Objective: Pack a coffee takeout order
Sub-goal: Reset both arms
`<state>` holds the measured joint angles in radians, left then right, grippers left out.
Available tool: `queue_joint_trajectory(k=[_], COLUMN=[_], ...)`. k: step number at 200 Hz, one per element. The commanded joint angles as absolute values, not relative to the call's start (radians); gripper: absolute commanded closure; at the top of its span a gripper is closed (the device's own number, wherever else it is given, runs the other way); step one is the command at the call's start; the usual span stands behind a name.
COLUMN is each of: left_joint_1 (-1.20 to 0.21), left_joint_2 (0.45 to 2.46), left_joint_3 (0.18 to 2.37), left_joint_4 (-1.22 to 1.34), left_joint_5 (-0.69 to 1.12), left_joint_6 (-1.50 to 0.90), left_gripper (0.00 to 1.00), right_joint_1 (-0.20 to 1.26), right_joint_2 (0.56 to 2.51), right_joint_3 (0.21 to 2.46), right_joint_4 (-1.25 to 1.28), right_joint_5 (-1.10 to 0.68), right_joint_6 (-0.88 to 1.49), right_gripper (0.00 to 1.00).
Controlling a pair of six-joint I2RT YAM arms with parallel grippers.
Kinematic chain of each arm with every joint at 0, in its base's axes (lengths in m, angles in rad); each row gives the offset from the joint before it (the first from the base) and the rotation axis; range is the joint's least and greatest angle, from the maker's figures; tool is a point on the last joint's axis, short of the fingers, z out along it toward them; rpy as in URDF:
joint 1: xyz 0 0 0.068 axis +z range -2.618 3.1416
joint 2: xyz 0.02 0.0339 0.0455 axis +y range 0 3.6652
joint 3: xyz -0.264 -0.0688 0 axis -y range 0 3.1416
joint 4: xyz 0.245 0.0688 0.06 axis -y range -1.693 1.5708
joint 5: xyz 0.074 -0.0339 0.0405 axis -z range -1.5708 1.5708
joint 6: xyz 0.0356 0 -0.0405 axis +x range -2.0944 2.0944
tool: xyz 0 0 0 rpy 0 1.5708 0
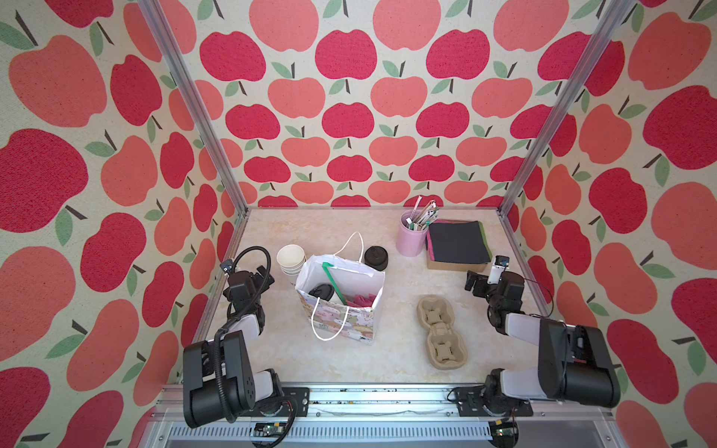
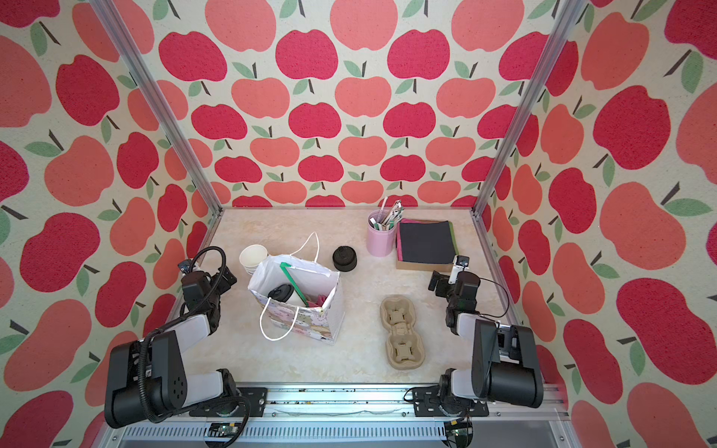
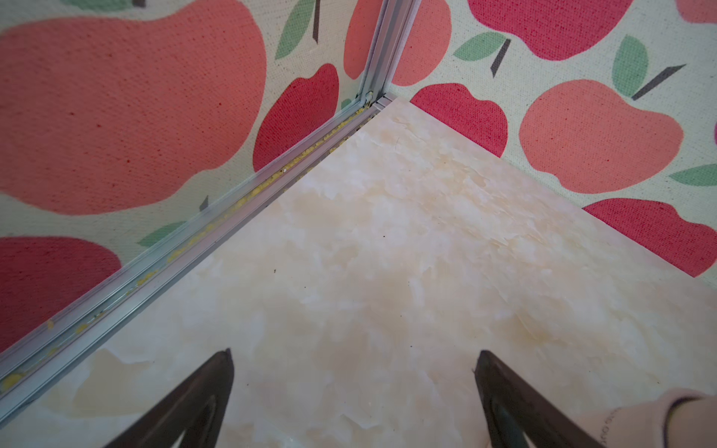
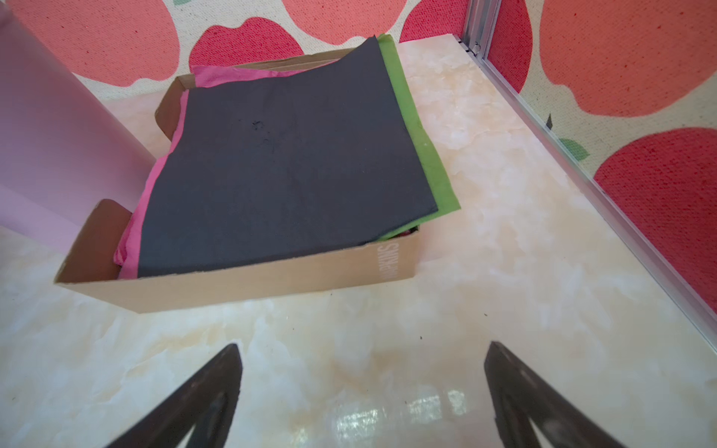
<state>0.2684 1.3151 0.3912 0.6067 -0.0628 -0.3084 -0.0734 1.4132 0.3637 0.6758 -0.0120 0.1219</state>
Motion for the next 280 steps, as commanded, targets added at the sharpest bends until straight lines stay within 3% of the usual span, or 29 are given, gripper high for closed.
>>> queue_joint_trajectory(k=[1, 61, 98, 150, 197, 244, 280], left_joint_1=[0.231, 0.156, 0.15, 0.153, 0.099, 0.073, 0.077], left_joint_2=[1.324, 1.274, 1.348, 1.362, 1.597, 1.608, 1.614], left_joint_3=[0.368, 0.332, 0.256, 0.301, 0.267, 0.377, 0.371], left_joint_4=[0.834, 0.796, 0.906, 0.83, 1.145, 0.965, 0.99], left_joint_5=[-0.077, -0.114, -0.134, -0.086, -0.066, -0.119, -0.123], left_joint_6=[-0.209, -0.13, -0.089, -0.108, -0.034, -0.023, -0.028], left_gripper=[0.01, 0.01, 0.01, 0.01, 0.01, 0.01, 0.01], right_joint_1=[-0.076, -0.047, -0.007, 0.001, 0.004, 0.004, 0.003], right_joint_2=[1.47, 1.522, 1.573, 1.584, 1.583, 1.583, 1.585], right_joint_3=[0.394, 0.374, 0.362, 0.364, 0.365, 0.365, 0.368], right_joint_4=[0.823, 0.921, 0.977, 0.988, 0.988, 0.983, 0.982], right_joint_5=[-0.072, -0.161, -0.126, -0.077, -0.075, -0.075, -0.076], right_joint_6=[0.073, 0.008, -0.035, -0.025, -0.028, -0.028, -0.028], right_gripper=[0.01, 0.01, 0.01, 0.01, 0.01, 0.01, 0.01])
